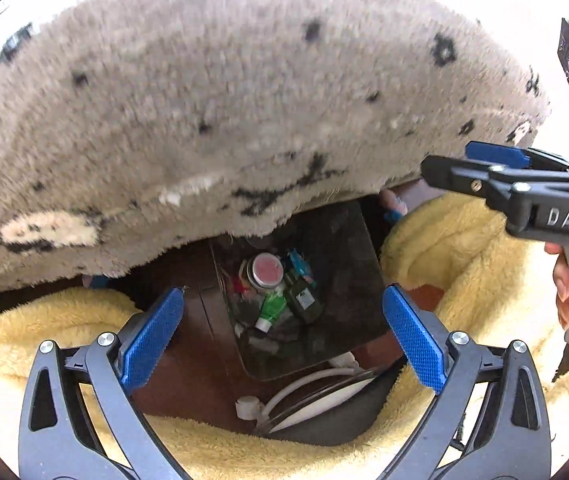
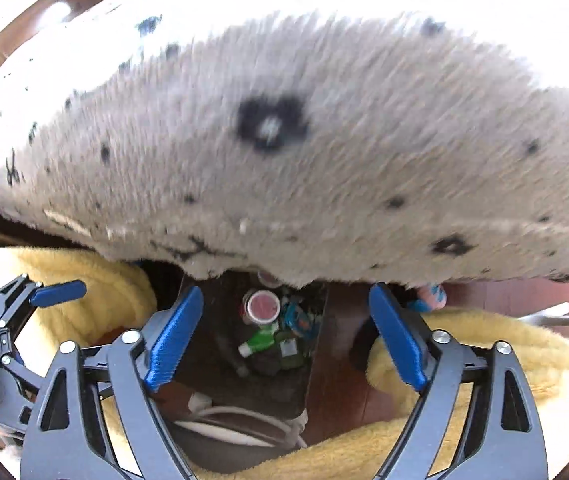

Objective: Collect trash
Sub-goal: 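Raise both open grippers back over the bed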

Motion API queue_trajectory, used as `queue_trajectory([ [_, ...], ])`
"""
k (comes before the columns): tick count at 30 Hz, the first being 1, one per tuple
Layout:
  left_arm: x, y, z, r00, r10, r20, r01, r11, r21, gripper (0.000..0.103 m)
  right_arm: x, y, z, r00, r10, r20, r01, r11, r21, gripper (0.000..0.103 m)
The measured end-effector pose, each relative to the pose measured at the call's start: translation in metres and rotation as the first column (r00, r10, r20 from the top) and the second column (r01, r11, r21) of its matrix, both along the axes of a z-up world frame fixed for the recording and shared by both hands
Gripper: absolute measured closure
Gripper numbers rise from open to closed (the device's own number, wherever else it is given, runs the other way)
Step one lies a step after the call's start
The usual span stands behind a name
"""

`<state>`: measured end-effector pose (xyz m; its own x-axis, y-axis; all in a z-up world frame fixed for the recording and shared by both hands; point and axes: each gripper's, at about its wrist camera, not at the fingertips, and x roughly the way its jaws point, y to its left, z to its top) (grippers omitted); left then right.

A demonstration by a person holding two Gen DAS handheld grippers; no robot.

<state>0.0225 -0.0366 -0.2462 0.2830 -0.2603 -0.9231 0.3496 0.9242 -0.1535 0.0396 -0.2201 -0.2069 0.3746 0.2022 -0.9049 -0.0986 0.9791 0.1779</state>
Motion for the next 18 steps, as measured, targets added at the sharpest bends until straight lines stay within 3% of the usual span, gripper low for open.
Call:
queue_trajectory([
  [10,0.006,0.001,0.062,0.986,0.018,0.164,-0.015,1.0,-0.017,0.008,0.01,-0.026,0.067,0.983,-0.04,0.181,0.04,0.999,0.004,0.011],
  [18,0.036,0.013,0.092,0.962,0.062,0.267,-0.067,0.998,0.012,0.008,0.037,-0.037,0.098,0.963,-0.053,0.266,0.059,0.998,-0.013,0.011],
])
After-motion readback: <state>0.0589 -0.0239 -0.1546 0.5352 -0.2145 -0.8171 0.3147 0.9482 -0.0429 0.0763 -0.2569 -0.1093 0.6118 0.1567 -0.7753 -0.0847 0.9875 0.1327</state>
